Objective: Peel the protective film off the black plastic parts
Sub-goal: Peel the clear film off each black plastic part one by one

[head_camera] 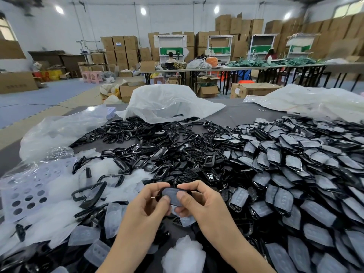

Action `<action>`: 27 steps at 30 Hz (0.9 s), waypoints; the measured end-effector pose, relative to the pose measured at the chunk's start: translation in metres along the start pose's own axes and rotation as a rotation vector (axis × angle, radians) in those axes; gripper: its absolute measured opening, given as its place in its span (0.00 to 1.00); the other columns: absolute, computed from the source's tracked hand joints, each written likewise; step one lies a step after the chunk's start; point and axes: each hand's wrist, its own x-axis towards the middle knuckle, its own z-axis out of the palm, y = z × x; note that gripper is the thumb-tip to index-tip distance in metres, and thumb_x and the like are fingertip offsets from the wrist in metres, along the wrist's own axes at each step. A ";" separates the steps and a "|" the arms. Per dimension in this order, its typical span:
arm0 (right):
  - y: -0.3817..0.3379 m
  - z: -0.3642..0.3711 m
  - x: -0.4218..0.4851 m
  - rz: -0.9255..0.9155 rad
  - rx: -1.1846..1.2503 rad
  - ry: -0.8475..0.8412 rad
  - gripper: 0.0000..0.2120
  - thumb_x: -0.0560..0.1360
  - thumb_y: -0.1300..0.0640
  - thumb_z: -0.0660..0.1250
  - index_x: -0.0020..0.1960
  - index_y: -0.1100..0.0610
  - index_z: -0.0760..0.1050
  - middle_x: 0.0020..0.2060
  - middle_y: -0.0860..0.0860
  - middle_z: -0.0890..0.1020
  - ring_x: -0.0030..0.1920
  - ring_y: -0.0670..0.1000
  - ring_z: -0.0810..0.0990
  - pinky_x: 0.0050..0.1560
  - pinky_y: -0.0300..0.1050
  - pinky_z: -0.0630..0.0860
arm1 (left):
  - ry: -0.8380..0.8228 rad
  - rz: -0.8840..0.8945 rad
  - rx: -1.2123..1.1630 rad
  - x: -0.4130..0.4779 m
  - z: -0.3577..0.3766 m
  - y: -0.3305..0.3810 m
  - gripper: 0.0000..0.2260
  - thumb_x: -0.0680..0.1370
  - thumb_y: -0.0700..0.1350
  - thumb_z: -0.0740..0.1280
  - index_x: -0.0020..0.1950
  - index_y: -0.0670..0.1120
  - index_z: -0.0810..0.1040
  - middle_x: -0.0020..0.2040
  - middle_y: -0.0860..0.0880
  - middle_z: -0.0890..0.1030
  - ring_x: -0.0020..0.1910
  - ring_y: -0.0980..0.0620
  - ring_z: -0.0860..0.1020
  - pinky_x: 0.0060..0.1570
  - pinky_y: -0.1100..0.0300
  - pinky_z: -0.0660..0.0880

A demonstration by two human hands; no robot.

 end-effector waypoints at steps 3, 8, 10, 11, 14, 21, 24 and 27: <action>0.001 0.003 -0.002 -0.011 -0.003 -0.010 0.03 0.80 0.59 0.69 0.53 0.53 0.80 0.39 0.52 0.87 0.38 0.49 0.85 0.42 0.36 0.79 | -0.003 -0.025 -0.028 -0.001 0.001 0.000 0.16 0.78 0.37 0.69 0.49 0.60 0.81 0.42 0.48 0.84 0.37 0.52 0.80 0.41 0.60 0.79; 0.001 0.004 -0.002 -0.027 -0.014 0.028 0.06 0.78 0.58 0.71 0.47 0.47 0.81 0.37 0.54 0.86 0.37 0.49 0.85 0.39 0.37 0.78 | -0.039 -0.018 -0.076 -0.002 0.003 -0.002 0.10 0.76 0.46 0.70 0.51 0.61 0.81 0.44 0.50 0.85 0.42 0.54 0.83 0.47 0.62 0.79; 0.000 0.004 -0.003 -0.032 -0.022 0.046 0.06 0.78 0.57 0.72 0.47 0.46 0.81 0.36 0.54 0.86 0.35 0.48 0.84 0.38 0.37 0.78 | -0.050 -0.039 -0.146 -0.003 0.001 -0.002 0.11 0.75 0.44 0.67 0.53 0.60 0.82 0.46 0.47 0.85 0.44 0.48 0.85 0.50 0.56 0.80; 0.000 0.003 -0.003 -0.032 -0.013 0.059 0.05 0.77 0.57 0.72 0.47 0.48 0.81 0.36 0.54 0.86 0.34 0.47 0.83 0.37 0.36 0.78 | -0.059 -0.039 -0.176 -0.004 0.001 -0.002 0.13 0.77 0.41 0.66 0.53 0.59 0.82 0.46 0.47 0.85 0.45 0.47 0.85 0.50 0.57 0.81; 0.000 0.002 -0.002 -0.024 -0.007 0.087 0.03 0.77 0.58 0.72 0.50 0.53 0.80 0.34 0.53 0.85 0.34 0.47 0.83 0.36 0.36 0.77 | -0.082 -0.019 -0.171 -0.005 0.000 0.000 0.18 0.81 0.35 0.61 0.54 0.58 0.83 0.47 0.47 0.85 0.45 0.47 0.85 0.50 0.60 0.80; 0.000 0.003 -0.002 -0.029 -0.035 0.080 0.05 0.76 0.56 0.74 0.46 0.46 0.81 0.36 0.53 0.85 0.35 0.48 0.84 0.36 0.37 0.78 | -0.023 -0.014 -0.053 -0.005 0.003 0.002 0.18 0.81 0.36 0.64 0.51 0.61 0.83 0.41 0.50 0.85 0.41 0.51 0.85 0.48 0.63 0.80; 0.000 0.003 -0.001 -0.022 -0.036 0.045 0.08 0.75 0.56 0.75 0.46 0.43 0.81 0.38 0.54 0.86 0.37 0.49 0.85 0.39 0.37 0.79 | 0.016 -0.006 -0.013 -0.003 0.002 -0.001 0.16 0.80 0.35 0.65 0.50 0.57 0.83 0.39 0.49 0.85 0.39 0.51 0.84 0.47 0.61 0.81; 0.001 0.002 0.000 -0.025 -0.058 0.045 0.11 0.76 0.59 0.74 0.47 0.43 0.81 0.37 0.53 0.86 0.37 0.48 0.84 0.40 0.37 0.79 | 0.024 -0.002 -0.005 -0.004 0.003 -0.002 0.15 0.81 0.35 0.63 0.53 0.54 0.82 0.40 0.51 0.86 0.40 0.52 0.85 0.48 0.61 0.81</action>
